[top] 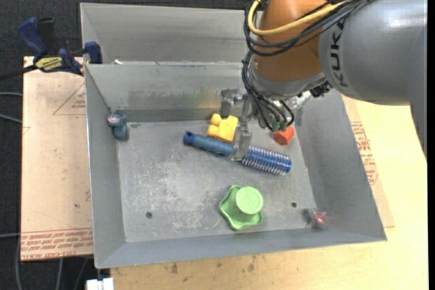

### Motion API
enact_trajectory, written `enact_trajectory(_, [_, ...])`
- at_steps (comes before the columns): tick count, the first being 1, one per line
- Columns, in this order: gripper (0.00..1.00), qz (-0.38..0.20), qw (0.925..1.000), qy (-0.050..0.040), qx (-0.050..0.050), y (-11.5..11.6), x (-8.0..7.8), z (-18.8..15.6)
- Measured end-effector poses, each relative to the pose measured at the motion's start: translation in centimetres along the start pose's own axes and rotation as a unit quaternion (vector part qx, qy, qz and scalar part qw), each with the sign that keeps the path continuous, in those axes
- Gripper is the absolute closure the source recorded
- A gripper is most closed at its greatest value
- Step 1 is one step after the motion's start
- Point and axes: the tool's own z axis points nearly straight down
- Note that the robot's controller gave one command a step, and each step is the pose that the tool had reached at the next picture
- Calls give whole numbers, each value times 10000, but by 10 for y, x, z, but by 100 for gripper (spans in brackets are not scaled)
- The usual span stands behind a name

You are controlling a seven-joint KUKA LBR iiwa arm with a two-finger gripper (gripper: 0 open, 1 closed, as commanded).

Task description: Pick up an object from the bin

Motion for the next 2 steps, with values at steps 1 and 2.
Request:
enact_trajectory(1, [0,-283,9996,23,-10,-2,-25,114])
enact_trajectory(2, [100,-282,9996,12,-19,-1,-26,110])
